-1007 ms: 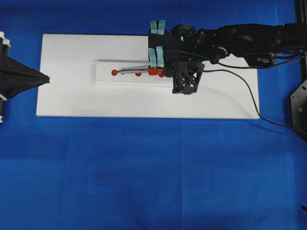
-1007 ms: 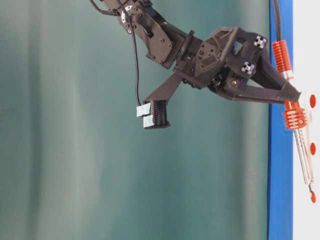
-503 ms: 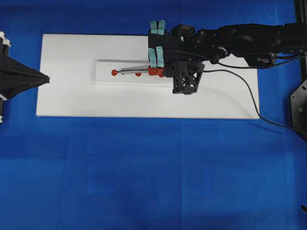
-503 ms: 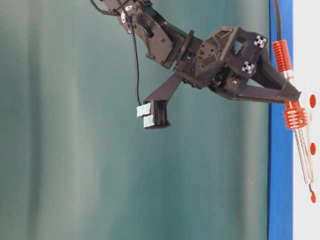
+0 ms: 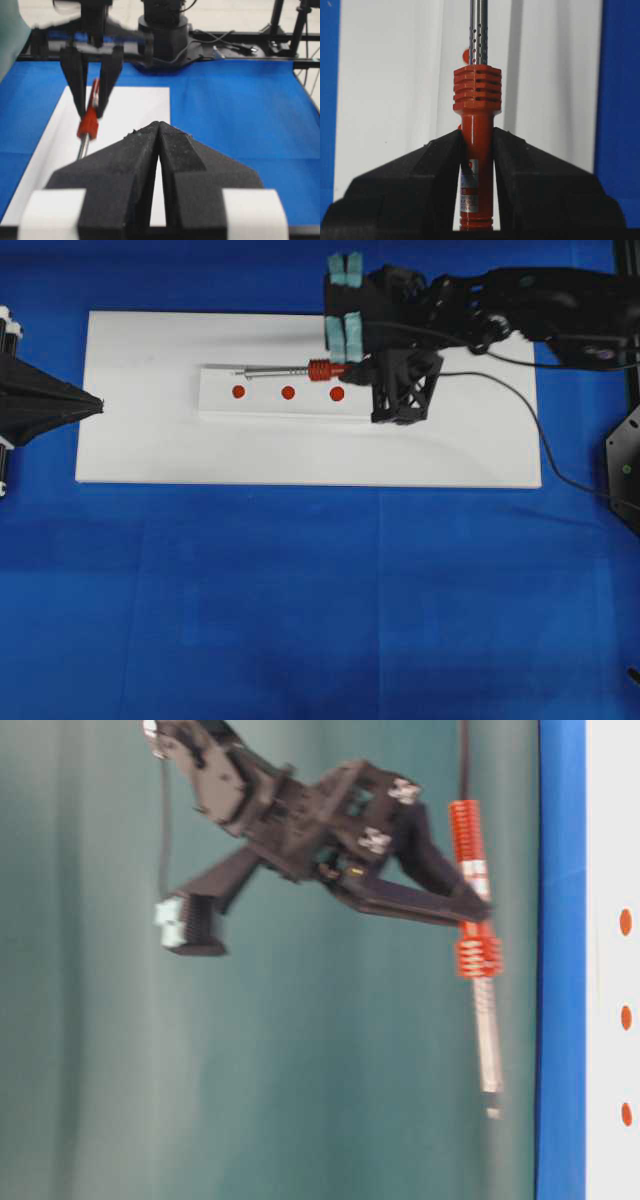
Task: Touch the tip of the soldering iron to the mark.
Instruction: 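Raise the iron and shift it right above the middle red dot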
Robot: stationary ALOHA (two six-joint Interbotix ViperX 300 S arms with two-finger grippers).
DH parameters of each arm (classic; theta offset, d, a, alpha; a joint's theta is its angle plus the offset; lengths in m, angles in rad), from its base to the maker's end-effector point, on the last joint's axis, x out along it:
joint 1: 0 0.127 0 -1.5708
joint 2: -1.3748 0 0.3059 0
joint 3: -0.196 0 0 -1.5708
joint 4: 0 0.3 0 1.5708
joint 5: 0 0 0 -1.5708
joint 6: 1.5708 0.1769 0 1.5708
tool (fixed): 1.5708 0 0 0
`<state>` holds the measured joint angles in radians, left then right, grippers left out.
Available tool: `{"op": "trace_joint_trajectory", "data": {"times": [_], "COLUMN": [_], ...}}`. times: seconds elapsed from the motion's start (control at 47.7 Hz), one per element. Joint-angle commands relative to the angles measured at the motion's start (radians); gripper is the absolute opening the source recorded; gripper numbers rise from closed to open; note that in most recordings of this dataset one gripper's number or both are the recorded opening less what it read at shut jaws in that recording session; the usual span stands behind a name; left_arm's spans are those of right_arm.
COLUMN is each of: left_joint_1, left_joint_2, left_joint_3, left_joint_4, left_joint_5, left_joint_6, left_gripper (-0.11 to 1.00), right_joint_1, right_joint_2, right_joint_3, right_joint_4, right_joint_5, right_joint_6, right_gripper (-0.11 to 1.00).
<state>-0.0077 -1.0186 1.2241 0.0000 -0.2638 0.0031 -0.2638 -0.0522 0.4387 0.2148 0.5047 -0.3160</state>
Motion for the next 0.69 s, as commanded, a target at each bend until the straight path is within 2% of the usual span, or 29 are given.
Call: {"op": "trace_joint_trajectory", "data": {"times": [0.0,0.441,0.671], "left_joint_1": [0.003,0.002,0.003], "left_joint_2": [0.005,0.005,0.005], "left_joint_3": [-0.012,-0.011,-0.011], "left_joint_4": [0.002,0.003,0.003], "left_joint_5": [-0.011,-0.012,-0.012], "left_joint_6": [-0.003,-0.009,-0.012], "left_gripper": [0.00,0.00,0.00], "right_joint_1": [-0.002,-0.002,-0.002], "right_joint_2": [-0.057,-0.063,-0.092], "right_joint_3": [-0.028,-0.025,0.018], "right_joint_4": [-0.012,-0.015,-0.015], "right_joint_5": [0.011,0.012,0.012], "right_joint_6": [0.002,0.002,0.006], "right_gripper": [0.06,0.06,0.06]}}
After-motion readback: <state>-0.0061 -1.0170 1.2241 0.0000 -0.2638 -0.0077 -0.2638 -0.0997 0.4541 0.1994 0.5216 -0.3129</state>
